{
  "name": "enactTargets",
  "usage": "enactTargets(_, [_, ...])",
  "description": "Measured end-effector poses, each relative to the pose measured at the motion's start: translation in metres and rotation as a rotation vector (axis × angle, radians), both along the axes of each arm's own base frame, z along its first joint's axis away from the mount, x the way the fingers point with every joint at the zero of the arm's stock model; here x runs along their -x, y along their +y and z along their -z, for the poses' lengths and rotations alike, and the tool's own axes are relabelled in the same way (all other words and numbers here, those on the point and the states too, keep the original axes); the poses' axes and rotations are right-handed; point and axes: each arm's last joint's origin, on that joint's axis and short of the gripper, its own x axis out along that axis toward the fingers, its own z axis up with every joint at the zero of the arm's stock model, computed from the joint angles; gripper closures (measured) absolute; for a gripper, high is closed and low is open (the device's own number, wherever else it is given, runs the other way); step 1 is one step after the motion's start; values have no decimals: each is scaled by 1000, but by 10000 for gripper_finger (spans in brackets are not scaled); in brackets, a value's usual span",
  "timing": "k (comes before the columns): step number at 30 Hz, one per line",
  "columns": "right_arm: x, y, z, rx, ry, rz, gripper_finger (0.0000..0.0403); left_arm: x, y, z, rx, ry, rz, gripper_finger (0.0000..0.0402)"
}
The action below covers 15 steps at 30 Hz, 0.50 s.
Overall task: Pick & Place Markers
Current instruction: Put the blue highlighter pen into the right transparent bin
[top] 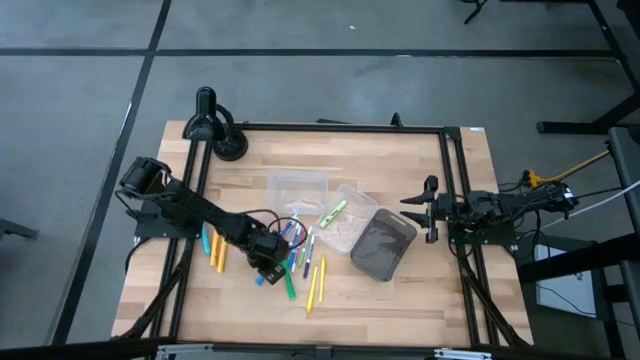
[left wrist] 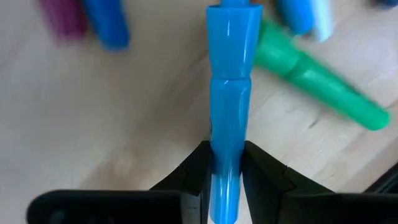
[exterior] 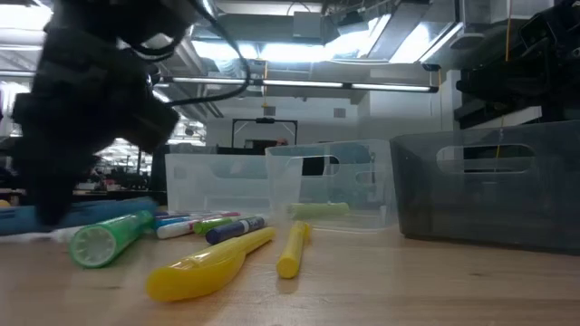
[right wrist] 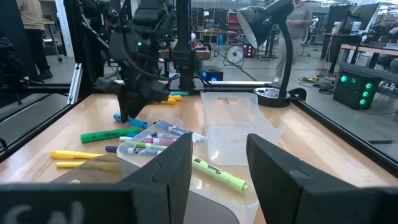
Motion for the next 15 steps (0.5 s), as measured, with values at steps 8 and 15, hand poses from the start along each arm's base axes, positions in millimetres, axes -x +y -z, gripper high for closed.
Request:
enactTargets(8, [0, 0, 0, 0, 0, 0, 251, -16, 15, -5, -7, -173, 104, 337])
enactTargets(15, [0, 0, 0, 0, 0, 0, 251, -23, 27, -6, -29, -238, 148, 337])
